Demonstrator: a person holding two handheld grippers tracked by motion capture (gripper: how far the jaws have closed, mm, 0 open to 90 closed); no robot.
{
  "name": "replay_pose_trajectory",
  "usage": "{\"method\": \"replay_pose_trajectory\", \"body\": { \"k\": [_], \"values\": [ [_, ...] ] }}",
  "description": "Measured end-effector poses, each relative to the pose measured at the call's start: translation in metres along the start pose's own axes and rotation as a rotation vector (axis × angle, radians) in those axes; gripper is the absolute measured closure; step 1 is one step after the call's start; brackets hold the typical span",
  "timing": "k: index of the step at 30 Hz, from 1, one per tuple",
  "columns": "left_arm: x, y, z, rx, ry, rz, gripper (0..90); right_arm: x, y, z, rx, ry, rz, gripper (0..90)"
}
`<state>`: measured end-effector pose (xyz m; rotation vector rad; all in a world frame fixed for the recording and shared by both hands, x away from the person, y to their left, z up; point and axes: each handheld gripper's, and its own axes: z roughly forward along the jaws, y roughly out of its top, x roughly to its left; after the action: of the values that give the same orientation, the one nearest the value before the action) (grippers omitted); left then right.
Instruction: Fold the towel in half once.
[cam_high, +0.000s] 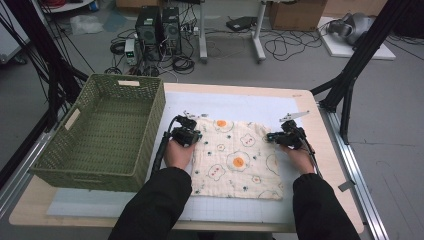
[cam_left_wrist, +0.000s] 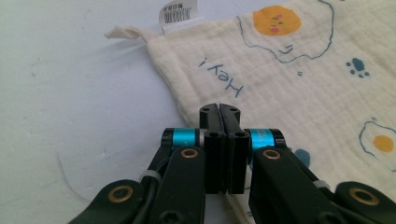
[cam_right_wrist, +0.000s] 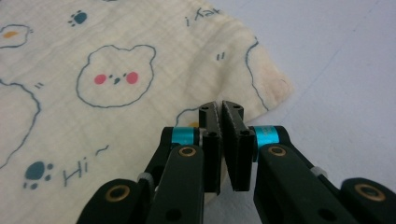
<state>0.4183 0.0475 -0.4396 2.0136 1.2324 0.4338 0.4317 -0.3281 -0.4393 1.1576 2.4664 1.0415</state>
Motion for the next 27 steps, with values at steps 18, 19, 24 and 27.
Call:
{"method": "replay_pose_trajectory", "body": {
  "k": [18, 19, 24, 27],
  "values": [
    [-0.009, -0.021, -0.056, -0.163, -0.105, 0.028, 89.2, 0.023, -0.009, -0.062, -0.114, 0.165, -0.048, 86.6],
    [-0.011, -0.024, -0.059, -0.164, -0.108, 0.039, 89.2, 0.027, -0.012, -0.064, -0.114, 0.166, -0.058, 86.6],
    [-0.014, -0.044, -0.062, -0.121, -0.142, 0.056, 89.1, 0.037, -0.034, -0.064, -0.090, 0.186, -0.059, 86.6],
    [-0.015, -0.052, -0.060, -0.060, -0.149, 0.087, 89.1, 0.036, -0.048, -0.059, -0.051, 0.195, -0.042, 86.5]
  ]
}}
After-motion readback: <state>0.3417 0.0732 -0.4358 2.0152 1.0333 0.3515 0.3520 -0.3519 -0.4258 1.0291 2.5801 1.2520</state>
